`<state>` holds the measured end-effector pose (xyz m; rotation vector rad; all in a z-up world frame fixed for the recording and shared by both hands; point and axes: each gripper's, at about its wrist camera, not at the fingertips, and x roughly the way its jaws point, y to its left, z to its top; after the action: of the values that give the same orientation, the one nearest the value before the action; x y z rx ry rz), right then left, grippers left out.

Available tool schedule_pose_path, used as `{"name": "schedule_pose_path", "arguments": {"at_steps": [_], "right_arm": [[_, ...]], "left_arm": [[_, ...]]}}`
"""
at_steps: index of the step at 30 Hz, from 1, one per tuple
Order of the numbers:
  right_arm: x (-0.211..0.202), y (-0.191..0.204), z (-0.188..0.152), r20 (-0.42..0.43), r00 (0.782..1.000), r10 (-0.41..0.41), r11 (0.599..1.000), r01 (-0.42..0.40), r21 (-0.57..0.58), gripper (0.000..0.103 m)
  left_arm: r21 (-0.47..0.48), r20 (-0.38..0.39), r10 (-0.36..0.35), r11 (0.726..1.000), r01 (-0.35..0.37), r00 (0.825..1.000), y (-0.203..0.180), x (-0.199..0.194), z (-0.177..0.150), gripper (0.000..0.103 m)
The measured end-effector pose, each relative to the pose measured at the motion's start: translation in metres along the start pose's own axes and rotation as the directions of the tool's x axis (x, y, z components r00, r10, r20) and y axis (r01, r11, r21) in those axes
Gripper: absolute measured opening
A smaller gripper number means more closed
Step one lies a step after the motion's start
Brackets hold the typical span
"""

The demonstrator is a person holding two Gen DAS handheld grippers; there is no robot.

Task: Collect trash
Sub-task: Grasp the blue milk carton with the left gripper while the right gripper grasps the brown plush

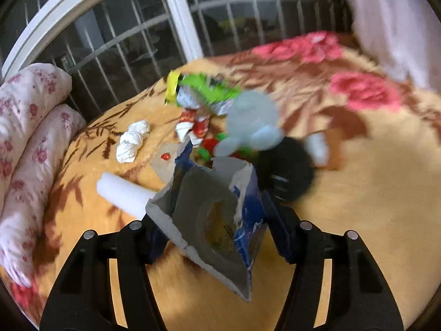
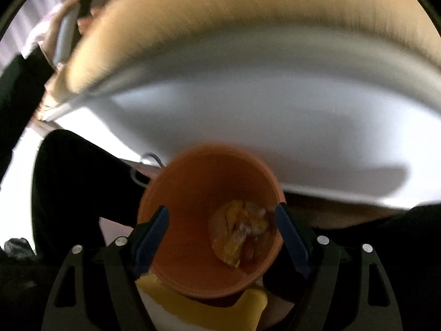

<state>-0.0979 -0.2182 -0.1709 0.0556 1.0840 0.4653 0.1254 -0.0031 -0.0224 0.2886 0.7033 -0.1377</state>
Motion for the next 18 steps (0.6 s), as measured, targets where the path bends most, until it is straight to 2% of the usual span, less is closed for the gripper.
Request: {"name": "schedule_pose_path", "arguments": {"at_steps": [3,4,6,8,10,12,13,15,18], "right_arm": [[-0.035,0.008,0.019,0.068,0.997,0.023,0.999,-0.019,-0.050,0.078],[-0.054,0.011,0.034,0.114,0.993,0.037,0.996,-0.028,-0.079,0.078],[-0.078,0.014,0.062,0.186,0.982,0.027,0.991,-0.001,-0.137,0.078],[-0.094,0.013,0.105,0.239,0.971,-0.013,0.979,0.061,-0.194,0.078],[-0.097,0.009,0.150,0.292,0.954,-0.066,0.962,0.138,-0.234,0.078],[-0.093,0.001,0.188,0.319,0.941,-0.108,0.950,0.192,-0.245,0.078],[-0.087,-0.005,0.216,0.317,0.941,-0.118,0.950,0.200,-0.241,0.078],[-0.076,-0.017,0.250,0.314,0.941,-0.126,0.948,0.207,-0.240,0.078],[-0.056,-0.016,0.284,0.287,0.945,-0.157,0.921,0.245,-0.303,0.078]], "left_arm": [[0.033,0.061,-0.017,0.999,0.015,0.998,-0.016,-0.048,-0.023,0.060],[0.042,0.074,-0.024,0.999,0.021,0.997,-0.021,-0.058,-0.029,0.060],[0.053,0.098,-0.025,0.998,0.020,0.995,-0.028,-0.073,-0.044,0.061],[0.047,0.096,-0.020,0.999,0.016,0.995,-0.027,-0.073,-0.050,0.061],[0.004,0.068,-0.002,1.000,0.002,0.998,-0.022,-0.061,-0.052,0.061],[-0.081,0.025,-0.015,0.997,0.017,1.000,-0.011,-0.046,-0.053,0.061],[-0.113,0.013,-0.019,0.993,0.020,1.000,-0.006,-0.041,-0.054,0.061],[-0.168,0.009,-0.029,0.985,0.030,1.000,0.005,-0.032,-0.055,0.061],[-0.195,0.013,-0.035,0.980,0.037,0.999,0.009,-0.026,-0.054,0.061]]}}
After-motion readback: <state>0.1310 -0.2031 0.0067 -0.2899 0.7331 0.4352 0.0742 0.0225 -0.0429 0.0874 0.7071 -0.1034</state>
